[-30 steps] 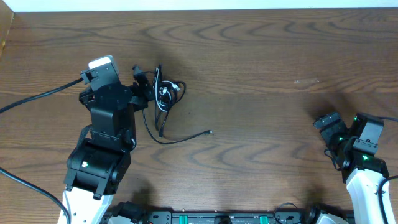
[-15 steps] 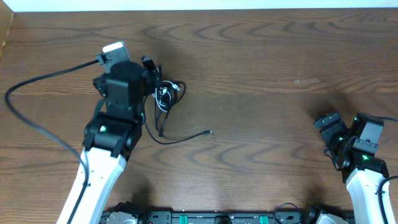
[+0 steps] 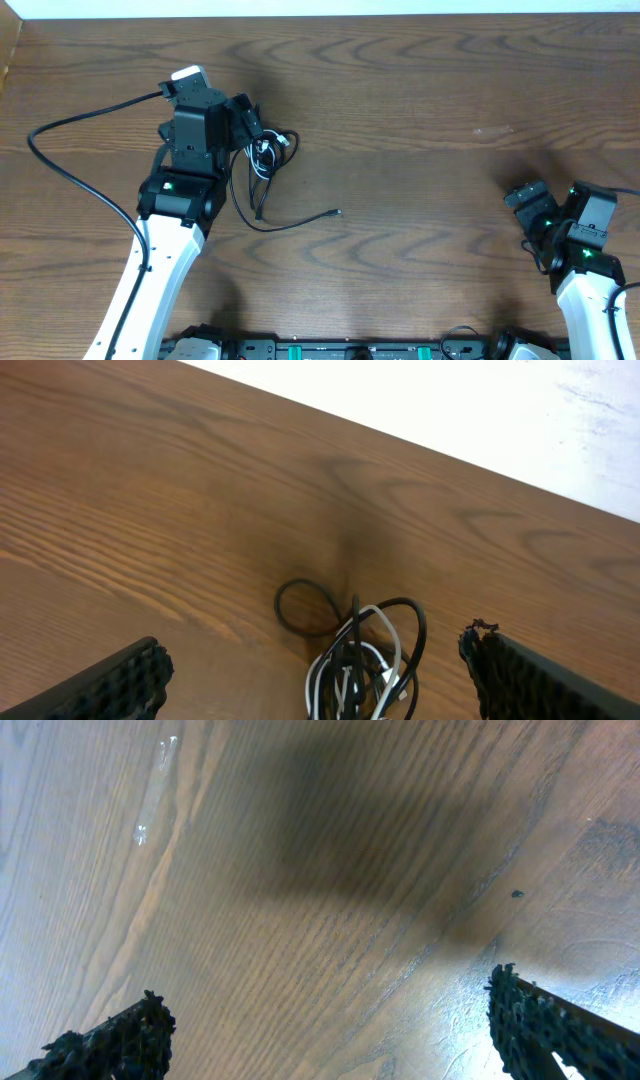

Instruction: Untangle cables

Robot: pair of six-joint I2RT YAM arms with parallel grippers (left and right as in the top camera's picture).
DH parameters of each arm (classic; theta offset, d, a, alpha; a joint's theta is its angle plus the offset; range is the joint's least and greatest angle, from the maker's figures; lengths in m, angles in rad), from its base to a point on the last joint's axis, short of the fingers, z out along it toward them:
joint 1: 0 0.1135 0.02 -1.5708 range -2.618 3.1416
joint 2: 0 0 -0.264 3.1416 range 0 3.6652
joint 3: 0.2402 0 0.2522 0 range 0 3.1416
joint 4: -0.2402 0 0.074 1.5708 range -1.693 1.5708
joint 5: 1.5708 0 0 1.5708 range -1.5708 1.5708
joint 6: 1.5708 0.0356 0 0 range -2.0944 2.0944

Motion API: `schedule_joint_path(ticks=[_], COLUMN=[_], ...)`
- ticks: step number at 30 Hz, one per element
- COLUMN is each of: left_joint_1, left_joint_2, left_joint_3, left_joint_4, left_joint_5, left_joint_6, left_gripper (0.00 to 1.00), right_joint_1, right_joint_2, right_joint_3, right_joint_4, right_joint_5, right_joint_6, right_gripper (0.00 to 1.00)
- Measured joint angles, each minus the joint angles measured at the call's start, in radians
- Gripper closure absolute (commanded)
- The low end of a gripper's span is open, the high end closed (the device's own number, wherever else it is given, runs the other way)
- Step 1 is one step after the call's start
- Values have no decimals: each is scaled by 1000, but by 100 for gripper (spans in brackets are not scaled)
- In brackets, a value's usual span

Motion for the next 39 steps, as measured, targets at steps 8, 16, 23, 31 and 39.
schedule_joint_path(ticks=[8, 16, 23, 31, 39], left_joint_1=[0, 0, 0, -10, -10], left_joint_2=[5, 6, 6, 15, 15], left_joint_3=[0, 0, 0, 0, 0], left_joint_4=[-5, -57, -214, -289, -333], left_joint_5=[158, 252, 251, 182, 186], left_joint_6=[0, -1, -114, -237, -349], left_gripper=[2, 2, 2, 3, 2], right_joint_1=[0, 0, 0, 0, 0], right_joint_2=[0, 0, 0, 0, 0], right_joint_3=[0, 0, 0, 0, 0], right_joint_4=[0, 0, 0, 0, 0], right_joint_5=[0, 0, 0, 0, 0], right_joint_6=[0, 0, 0, 0, 0], right_gripper=[1, 1, 1, 1, 1])
